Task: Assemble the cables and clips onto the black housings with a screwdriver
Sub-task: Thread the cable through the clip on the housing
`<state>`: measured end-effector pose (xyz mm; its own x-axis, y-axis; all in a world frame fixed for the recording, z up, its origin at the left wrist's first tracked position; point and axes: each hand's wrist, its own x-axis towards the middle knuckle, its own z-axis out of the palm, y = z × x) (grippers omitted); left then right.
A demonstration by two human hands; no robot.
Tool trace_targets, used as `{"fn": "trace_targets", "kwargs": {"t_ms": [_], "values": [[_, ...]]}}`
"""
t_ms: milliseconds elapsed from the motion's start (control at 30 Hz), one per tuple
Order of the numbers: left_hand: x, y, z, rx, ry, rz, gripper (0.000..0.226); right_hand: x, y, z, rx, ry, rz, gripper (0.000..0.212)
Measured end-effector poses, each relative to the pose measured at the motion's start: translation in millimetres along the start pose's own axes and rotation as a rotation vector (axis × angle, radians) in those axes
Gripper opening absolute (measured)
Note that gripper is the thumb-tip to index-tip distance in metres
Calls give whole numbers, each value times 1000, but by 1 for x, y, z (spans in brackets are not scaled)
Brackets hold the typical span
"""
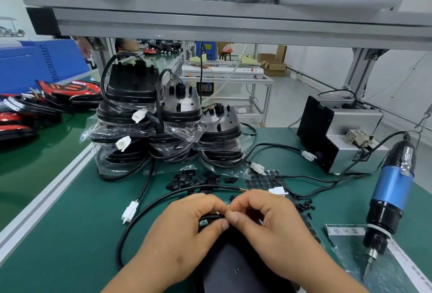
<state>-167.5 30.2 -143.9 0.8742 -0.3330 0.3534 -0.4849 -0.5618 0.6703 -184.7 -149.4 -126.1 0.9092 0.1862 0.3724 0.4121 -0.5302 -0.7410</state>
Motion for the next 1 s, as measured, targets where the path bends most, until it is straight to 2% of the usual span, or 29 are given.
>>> {"fn": "trace_targets", "kwargs": {"t_ms": [200, 367, 533, 800, 933, 1000], "values": [[-1, 2, 0, 46, 16, -6, 23, -1, -6, -2, 5, -57, 62, 11], [-3, 2, 0, 67, 34, -30, 27, 11, -8, -10, 328, 75, 233, 15], [-6, 4, -1, -35, 35, -73, 21, 13, -10, -1, 282, -16, 276, 14], [-7, 6, -7, -31, 5, -43, 13, 15, -10, 1, 371, -22, 321, 10], [-7, 7, -8, -62, 13, -46, 12, 17, -11, -2, 285, -93, 293, 9], [-7, 6, -10, -77, 0, -46, 20, 19, -11, -5, 228, -151, 271, 8]]}}
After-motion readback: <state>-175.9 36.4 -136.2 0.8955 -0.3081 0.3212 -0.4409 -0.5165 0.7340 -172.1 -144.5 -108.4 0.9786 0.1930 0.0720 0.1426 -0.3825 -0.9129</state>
